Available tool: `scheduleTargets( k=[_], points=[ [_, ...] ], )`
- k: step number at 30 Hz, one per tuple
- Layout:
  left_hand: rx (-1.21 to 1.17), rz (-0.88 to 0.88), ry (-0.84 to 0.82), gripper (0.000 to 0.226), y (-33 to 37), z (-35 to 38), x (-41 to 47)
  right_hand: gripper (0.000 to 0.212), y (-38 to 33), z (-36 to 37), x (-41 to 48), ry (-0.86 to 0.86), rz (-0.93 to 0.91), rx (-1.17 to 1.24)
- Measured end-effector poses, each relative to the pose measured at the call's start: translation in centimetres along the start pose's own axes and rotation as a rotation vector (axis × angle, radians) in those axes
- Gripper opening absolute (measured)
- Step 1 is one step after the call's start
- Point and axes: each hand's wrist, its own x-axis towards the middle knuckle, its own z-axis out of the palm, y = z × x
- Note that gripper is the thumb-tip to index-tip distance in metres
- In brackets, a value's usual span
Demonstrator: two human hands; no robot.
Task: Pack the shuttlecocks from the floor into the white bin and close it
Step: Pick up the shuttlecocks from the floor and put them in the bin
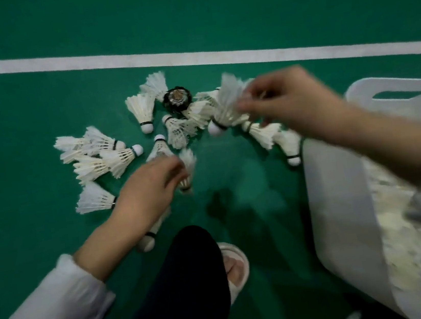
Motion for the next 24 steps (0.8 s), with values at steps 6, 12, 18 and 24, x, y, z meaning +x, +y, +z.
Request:
scheduleTargets(
  k=[6,12,18,24],
  points=[
    [0.038,0.267,0.015,0.015,9.6,-1.4,3.1,0.020,0.8,-11.6,-9.2,0.222,0.046,-0.069],
    [0.076,0.457,-0.055,0.017,16.3,0.4,2.4,0.017,8.1,-11.0,-19.0,0.310,0.281,-0.014],
    [0.032,0.495,-0.126,0.021,17.9,2.0,0.4,0.007,13.5,-6.3,-20.7,0.163,0.228,-0.131],
    [-0.001,0.489,-0.130,0.020,18.0,2.9,0.1,0.017,17.3,-3.1,-18.7,-0.054,-0.022,-0.602]
  ],
)
